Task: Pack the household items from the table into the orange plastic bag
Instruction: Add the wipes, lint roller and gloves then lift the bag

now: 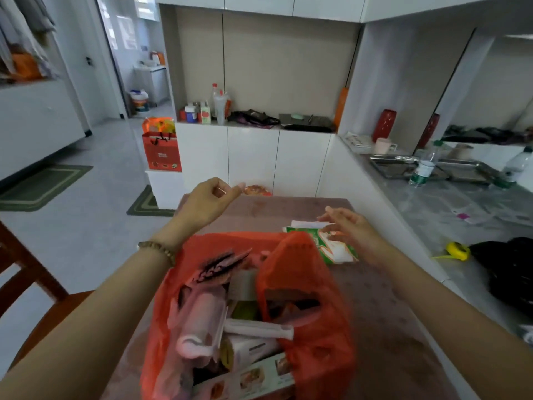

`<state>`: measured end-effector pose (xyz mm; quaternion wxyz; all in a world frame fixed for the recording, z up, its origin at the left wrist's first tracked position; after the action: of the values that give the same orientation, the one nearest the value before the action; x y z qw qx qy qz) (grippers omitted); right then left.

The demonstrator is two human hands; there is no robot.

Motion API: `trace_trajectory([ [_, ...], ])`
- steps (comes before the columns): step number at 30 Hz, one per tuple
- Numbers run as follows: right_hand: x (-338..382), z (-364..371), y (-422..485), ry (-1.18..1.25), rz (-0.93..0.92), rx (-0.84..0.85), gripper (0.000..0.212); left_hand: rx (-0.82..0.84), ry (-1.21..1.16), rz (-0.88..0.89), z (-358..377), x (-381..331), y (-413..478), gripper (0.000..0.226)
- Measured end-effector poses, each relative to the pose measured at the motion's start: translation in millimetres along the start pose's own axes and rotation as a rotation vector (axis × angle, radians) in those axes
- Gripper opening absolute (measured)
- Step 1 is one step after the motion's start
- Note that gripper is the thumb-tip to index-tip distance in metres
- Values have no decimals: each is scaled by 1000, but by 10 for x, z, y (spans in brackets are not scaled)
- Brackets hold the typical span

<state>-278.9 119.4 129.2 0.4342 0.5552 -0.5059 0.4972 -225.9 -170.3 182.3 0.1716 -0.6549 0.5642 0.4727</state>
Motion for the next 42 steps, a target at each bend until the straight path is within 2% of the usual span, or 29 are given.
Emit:
trace_trajectory([
  [6, -894, -793, 914, 64, 244, -162, 34, 427, 150, -98, 1480, 99, 655, 59],
  [9, -1492, -1011, 1316, -10, 352, -203, 55, 512, 178, -241, 2185, 453, 958, 74],
  [11, -1863, -1133, 1574, -47, 390, -226, 86, 567, 209, -342, 2609, 698, 1102, 83],
  [12, -1972, -1164, 1660, -50, 398, -222, 93, 600, 225, -400, 2792, 807, 1151, 87],
  [13, -2091, -1183, 1728, -51, 422, -213, 86, 624, 237, -450, 2964, 931, 1196, 89],
  [14, -2202, -1196, 1779, -49, 451, -210, 75, 649, 261, -495, 3113, 1035, 1224, 89],
  [15, -2350, -1222, 1843, -54, 490, -221, 73, 674, 293, -529, 3255, 1158, 1241, 86],
  [17, -2652, -1261, 1999, -81, 504, -228, 85, 740, 364, -573, 3505, 1392, 1217, 68],
  [18, -2739, -1268, 2065, -121, 472, -234, 82, 769, 370, -557, 3630, 1478, 1185, 58],
  [21, -2930, -1269, 2243, -240, 402, -227, 72, 656, 184, -538, 3953, 1680, 1148, 35],
  [24, -2936, -1152, 2316, -235, 407, -137, 56, 484, -42, -750, 3986, 1870, 1140, 27],
  [27, -2989, -986, 2256, -109, 602, 6, 45, 616, -62, -858, 3952, 2025, 1117, 30],
  [30, -2935, -920, 2210, -109, 671, 35, 42, 651, -46, -825, 3867, 2035, 1202, 37],
  [35, -2456, -1212, 2594, 118, 422, -262, 31, 537, -211, -674, 3916, 1668, 1660, 26],
  [37, -2379, -1343, 2802, 116, 351, -359, 39, 498, -207, -637, 4053, 1566, 1794, 29],
  [39, -2542, -1431, 2927, 111, 382, -484, 53, 471, -165, -635, 4205, 1589, 1845, 37],
  [42, -2887, -1419, 2841, 161, 519, -672, 62, 491, -95, -653, 4332, 1731, 1836, 43],
])
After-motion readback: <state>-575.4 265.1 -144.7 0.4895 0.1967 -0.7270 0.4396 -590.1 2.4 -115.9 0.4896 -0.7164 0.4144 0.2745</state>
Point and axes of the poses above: each hand's wrist, its own y-axis towards the middle knuckle, its own z-axis out of the palm, x = y × z, the point moved 5 cm from there along y, towards the middle knuckle, and after that the axes turned 8 degrees about -x, right-handed, at the moved point
